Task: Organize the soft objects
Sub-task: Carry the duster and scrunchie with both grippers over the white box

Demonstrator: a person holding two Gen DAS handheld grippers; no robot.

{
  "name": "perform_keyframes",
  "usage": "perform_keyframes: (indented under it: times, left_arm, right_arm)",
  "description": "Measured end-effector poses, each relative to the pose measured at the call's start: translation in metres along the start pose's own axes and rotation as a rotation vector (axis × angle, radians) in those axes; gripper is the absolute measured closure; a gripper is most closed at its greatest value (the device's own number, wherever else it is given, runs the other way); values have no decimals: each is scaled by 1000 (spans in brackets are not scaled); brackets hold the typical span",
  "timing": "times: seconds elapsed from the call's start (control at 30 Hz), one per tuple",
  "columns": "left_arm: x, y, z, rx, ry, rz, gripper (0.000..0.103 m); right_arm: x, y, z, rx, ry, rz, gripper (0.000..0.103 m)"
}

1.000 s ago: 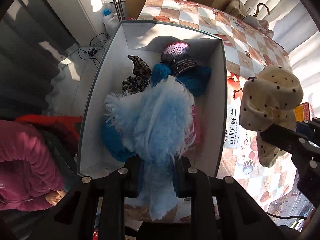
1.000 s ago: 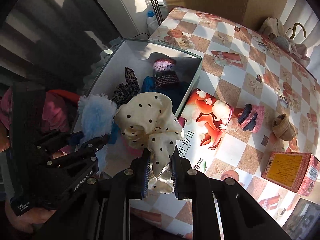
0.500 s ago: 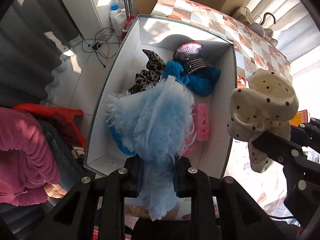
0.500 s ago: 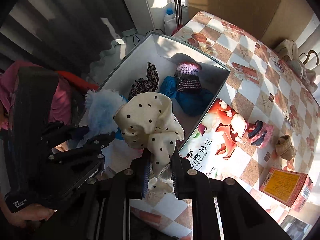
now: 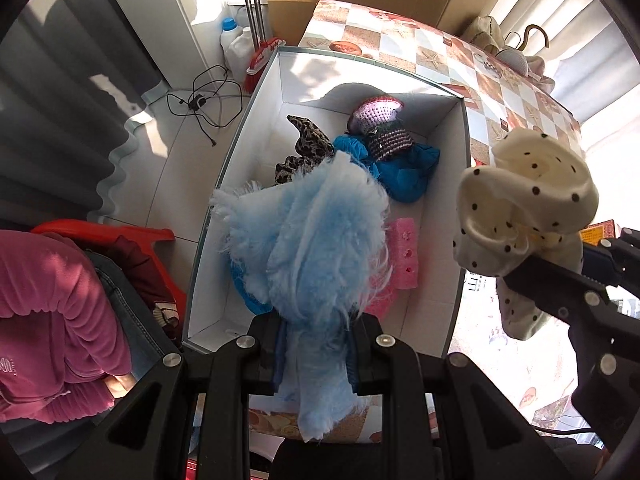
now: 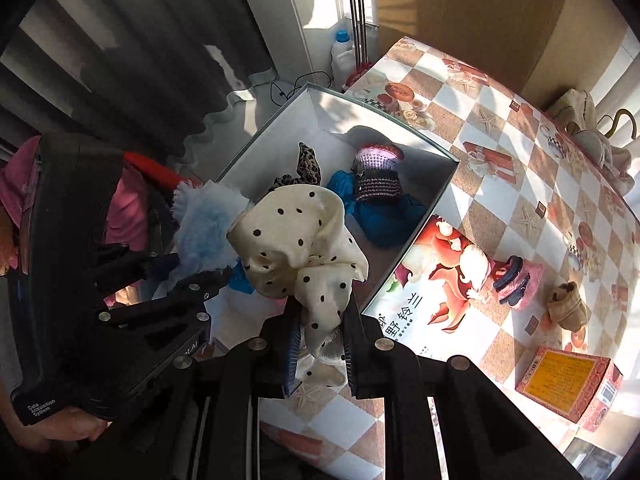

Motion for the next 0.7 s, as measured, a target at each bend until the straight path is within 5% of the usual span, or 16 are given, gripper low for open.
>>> perform_keyframes:
  times: [0.7]
  left_arm:
    - [-13, -4, -7, 27, -12, -47, 77]
  right_arm:
    - [5, -4, 3, 8, 4, 20, 83]
Point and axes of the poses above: each gripper's, at about its wrist camera, not at the fingertips, and z roughly the way its jaws point, x to its right, y to its underside, the point moved 9 cm from there along z, roughly the way its jaws point, and after that the axes turned 8 degrees about y, right-handed, at the moved point
